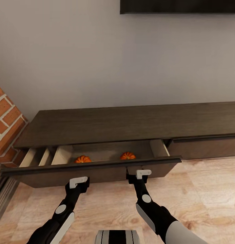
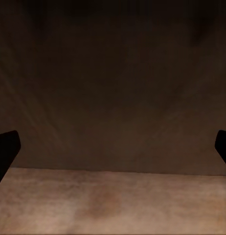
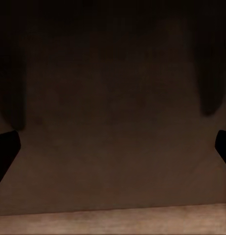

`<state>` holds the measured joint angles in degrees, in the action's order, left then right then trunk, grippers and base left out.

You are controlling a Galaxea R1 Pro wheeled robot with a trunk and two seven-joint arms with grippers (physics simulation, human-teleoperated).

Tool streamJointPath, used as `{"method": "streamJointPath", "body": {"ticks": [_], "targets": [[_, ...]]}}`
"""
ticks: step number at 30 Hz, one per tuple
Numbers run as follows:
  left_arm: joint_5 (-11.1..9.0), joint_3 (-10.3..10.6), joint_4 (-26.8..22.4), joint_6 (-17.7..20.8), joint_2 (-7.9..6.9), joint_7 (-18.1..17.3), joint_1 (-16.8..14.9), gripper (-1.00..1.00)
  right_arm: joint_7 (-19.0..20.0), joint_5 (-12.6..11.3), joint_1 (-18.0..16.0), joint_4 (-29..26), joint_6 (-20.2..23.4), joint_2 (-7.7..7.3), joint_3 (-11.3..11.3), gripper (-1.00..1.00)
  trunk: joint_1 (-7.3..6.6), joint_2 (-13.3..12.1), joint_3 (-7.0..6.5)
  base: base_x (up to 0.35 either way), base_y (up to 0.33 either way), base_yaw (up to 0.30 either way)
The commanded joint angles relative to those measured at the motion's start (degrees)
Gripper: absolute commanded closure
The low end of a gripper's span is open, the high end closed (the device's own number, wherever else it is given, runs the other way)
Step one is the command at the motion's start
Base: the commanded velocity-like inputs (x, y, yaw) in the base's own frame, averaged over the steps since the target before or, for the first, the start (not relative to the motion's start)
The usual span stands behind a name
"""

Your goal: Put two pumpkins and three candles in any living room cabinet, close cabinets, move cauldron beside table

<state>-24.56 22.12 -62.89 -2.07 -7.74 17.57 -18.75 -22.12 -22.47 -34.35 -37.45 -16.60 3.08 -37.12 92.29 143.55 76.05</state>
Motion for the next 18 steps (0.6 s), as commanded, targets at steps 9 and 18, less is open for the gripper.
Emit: {"method": "streamJointPath", "body": {"ticks": [9,18], "targets": [[-0.58,0.29,-0.04,-0.22,-0.09,0.45,-0.03,-1.00,-0.38,-0.55,-0.09,0.01,-0.45,-0.07,-0.32,-1.00,0.01,0.02,0.04,0.145,0.000,0.000],[-0.58,0.29,-0.04,-0.22,-0.09,0.45,-0.05,-1.00,-0.38,-0.55,-0.07,0.01,-0.45,-0.09,-0.32,-1.00,0.01,0.02,0.04,0.144,0.000,0.000]]}}
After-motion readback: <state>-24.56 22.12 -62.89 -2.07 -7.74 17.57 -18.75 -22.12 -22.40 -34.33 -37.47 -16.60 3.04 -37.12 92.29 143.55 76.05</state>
